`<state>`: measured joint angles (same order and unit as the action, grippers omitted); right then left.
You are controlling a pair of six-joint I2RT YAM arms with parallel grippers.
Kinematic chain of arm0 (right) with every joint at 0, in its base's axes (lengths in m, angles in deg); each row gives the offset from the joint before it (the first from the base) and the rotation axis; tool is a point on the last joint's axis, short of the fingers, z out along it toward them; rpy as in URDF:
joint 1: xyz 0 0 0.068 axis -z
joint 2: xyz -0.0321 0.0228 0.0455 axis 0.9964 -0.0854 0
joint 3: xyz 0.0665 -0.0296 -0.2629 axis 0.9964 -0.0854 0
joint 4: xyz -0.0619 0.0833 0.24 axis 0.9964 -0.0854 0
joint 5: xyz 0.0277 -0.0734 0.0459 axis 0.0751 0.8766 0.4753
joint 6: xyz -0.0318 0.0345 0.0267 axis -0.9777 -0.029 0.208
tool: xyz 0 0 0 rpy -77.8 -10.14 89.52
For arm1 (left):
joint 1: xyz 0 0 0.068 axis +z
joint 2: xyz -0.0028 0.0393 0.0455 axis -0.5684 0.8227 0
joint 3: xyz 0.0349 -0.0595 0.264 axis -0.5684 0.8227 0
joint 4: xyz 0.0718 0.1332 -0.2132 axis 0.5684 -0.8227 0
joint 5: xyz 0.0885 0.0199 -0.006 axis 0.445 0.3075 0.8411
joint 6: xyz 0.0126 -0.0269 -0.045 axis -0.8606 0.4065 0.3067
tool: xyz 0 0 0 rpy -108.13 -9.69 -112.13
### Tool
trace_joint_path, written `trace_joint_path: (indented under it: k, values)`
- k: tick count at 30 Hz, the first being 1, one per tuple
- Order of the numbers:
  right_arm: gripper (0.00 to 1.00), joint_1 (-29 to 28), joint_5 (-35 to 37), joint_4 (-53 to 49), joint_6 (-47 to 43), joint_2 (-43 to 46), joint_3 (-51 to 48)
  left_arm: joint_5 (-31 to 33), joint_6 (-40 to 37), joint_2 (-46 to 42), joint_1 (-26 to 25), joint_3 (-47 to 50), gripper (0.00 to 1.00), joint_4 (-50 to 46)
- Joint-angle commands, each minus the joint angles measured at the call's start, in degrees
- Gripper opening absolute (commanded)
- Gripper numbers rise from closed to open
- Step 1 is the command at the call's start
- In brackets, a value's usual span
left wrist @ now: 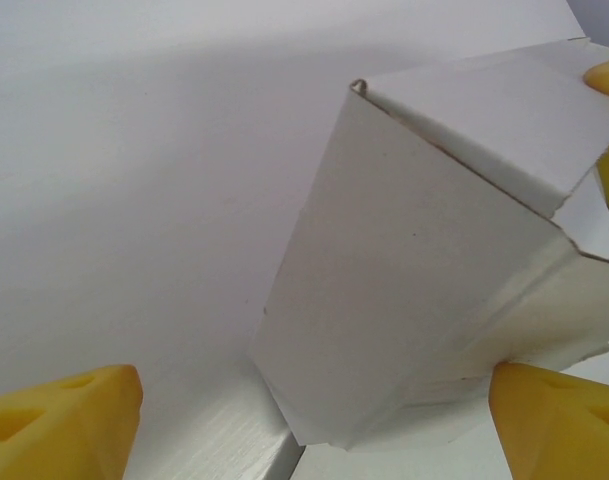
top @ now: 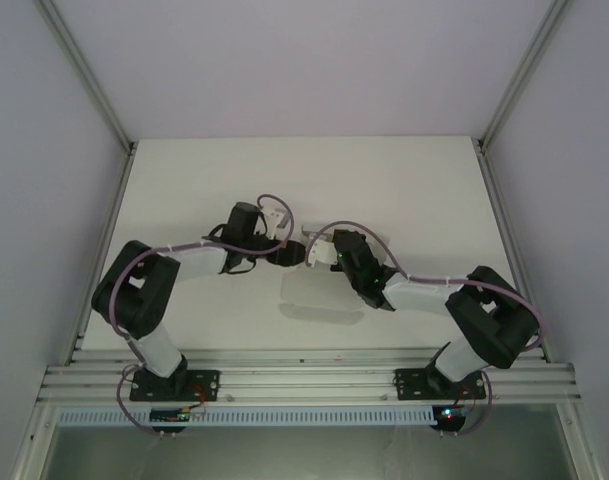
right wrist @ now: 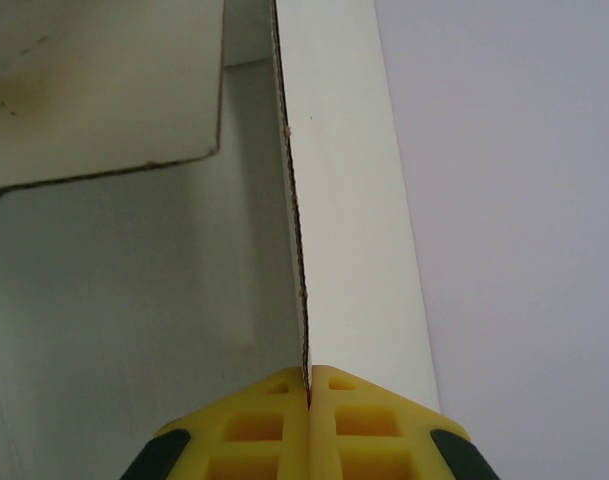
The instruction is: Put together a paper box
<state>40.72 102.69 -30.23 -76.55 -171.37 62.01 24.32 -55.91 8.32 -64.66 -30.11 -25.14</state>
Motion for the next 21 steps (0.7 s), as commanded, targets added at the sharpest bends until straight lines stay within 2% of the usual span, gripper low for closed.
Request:
trace_joint_path:
  k: [1, 3, 8, 14, 21]
  values:
    - [0.00, -0.36, -0.71, 0.33, 2.11, 0.41, -0.32, -2.97, -1.20, -1.30, -0.79, 0.94, 0.89, 5.84]
    - [0.00, -0.27, -0.80, 0.22, 2.09, 0.48, -0.24, -1.60, -1.45, -1.56, -0.76, 1.25, 0.84, 6.21]
    - [0.00, -0.30, -1.35, 0.04, 2.68, 0.28, 0.00, -1.22, -2.84, -0.06, -1.37, -0.41, 0.81, 4.49]
    - [0.00, -0.39, -1.19, 0.52, 3.01, -0.03, -0.15, 2.42, -1.86, 2.03, -2.27, -1.10, 0.77, 5.29]
    - [0.00, -0.46, -1.37, 0.47, 3.37, -0.05, -0.68, 10.43, -2.81, 1.75, -4.06, -0.57, 0.63, 4.81]
